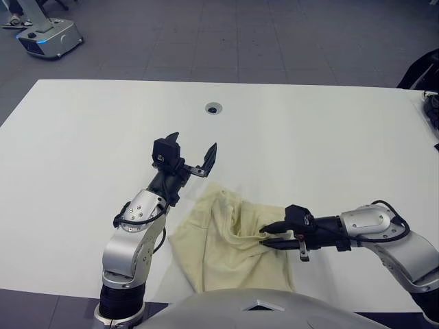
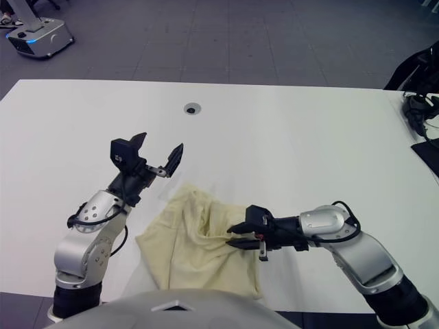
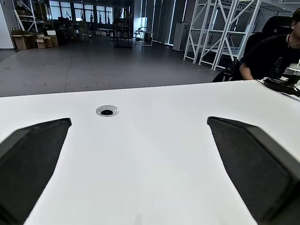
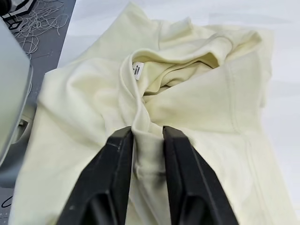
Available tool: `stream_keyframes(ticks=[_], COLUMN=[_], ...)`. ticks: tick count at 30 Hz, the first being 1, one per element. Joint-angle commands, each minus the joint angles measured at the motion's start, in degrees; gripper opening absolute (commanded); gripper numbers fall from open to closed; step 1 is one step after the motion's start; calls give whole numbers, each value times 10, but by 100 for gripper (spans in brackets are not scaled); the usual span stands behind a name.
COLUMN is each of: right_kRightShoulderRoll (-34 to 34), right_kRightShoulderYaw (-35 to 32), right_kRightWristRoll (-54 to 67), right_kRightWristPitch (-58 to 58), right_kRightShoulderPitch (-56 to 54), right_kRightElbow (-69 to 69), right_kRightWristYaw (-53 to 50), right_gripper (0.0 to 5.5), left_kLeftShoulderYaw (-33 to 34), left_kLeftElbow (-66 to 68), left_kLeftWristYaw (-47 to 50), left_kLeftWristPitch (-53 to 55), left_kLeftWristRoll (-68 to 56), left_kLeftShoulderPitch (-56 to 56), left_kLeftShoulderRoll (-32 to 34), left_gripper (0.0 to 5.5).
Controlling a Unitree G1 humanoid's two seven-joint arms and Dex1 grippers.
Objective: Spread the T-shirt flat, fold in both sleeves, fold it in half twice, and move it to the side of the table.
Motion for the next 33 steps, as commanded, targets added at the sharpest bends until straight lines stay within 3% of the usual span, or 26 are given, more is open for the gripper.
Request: stream_keyframes(ticks=[1,4,12,17,24,28,33], right_kRightShoulderRoll=[0,1,1,-19,-17,-16,-12], right_kRightShoulderYaw=[5,7,-4,-32,-20,-2,9], right_kRightWristRoll=[-17,-20,-13,-2,-16,-30,-38], right_kRightWristPitch=[-21,-31,-51,-78,-87,-90,-91], right_kRightShoulderPitch=[0,1,9,16,23,28,36], right_kRightElbow=[8,13,5,-28,-95,-99,-96], right_kRightWristYaw=[-4,-3,-2,18,-3,-9,-19], right_gripper=[45,2,2,2,2,2,2], left_kLeftShoulderYaw=[-6,-7,-12,-23,-72,-119,-169], left_kLeftElbow=[-4,-2,2,-31,85,155,272], left_kLeftWristYaw=[-1,-2,-20,-190,-413,-502,-568], left_kLeftWristPitch=[-3,-5,-11,-63,-180,-207,-225], left_kLeftWristRoll=[5,6,10,-16,-3,17,44], left_kLeftShoulderPitch=[4,4,-4,-27,-87,-136,-215], left_kLeftShoulderRoll=[1,1,18,135,254,278,259], left_gripper=[540,540,540,540,540,540,540])
